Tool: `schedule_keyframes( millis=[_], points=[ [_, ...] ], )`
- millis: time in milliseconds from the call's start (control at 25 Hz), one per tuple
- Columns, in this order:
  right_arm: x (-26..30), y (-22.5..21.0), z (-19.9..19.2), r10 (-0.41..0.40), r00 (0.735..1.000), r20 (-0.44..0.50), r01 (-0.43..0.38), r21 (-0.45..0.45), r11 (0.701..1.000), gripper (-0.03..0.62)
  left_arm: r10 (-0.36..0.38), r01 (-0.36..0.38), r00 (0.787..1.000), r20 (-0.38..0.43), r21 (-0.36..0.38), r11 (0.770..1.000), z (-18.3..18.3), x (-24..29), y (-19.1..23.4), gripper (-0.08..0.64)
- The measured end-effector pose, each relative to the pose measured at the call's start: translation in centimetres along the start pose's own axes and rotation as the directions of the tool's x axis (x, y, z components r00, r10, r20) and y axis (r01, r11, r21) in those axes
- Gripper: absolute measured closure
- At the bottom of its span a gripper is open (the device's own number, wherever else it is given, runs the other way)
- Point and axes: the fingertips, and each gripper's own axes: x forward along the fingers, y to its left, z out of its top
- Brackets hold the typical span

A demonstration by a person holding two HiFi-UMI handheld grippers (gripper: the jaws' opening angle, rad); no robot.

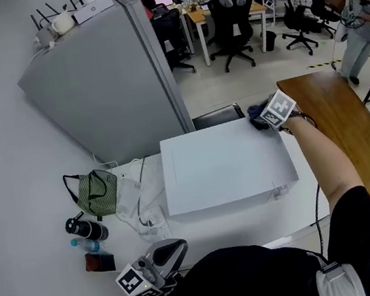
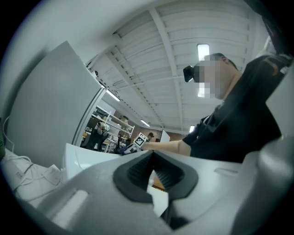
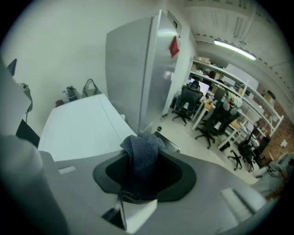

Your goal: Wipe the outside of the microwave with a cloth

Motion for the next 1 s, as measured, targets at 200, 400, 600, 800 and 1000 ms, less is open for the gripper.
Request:
schedule_keyframes(
  millis=[200, 400, 600, 800, 1000],
  points=[
    [3.6, 18.2, 16.4, 0.227, 0.964, 0.14, -0.177, -0.301, 0.937, 0.451, 0.035, -0.036, 0.998, 0.05, 0.025, 0.999, 1.8, -4.8, 0.9, 0.557],
    [10.6, 30.5, 22.1, 0.287, 0.957, 0.042, -0.246, -0.401, 0.882, 0.449, 0.073, -0.075, 0.996, 0.047, 0.036, 0.997, 1.0, -11.9, 2.3, 0.557],
    [13.3, 29.6, 20.8, 0.239, 0.971, 0.016, -0.216, -0.371, 0.903, 0.451, 0.115, -0.116, 0.993, 0.017, 0.024, 0.993, 0.6, -14.4, 3.3, 0.557],
    [9.1, 22.0, 12.9, 0.206, 0.978, -0.009, -0.2, -0.3, 0.933, 0.451, 0.05, -0.051, 0.998, 0.03, 0.023, 0.998, 1.0, -8.0, 0.9, 0.557],
    [1.5, 8.7, -0.4, 0.087, 0.995, -0.044, -0.093, -0.16, 0.983, 0.451, -0.052, 0.052, 0.998, 0.017, 0.02, 0.998, -0.6, 0.1, -2.3, 0.557]
  ],
)
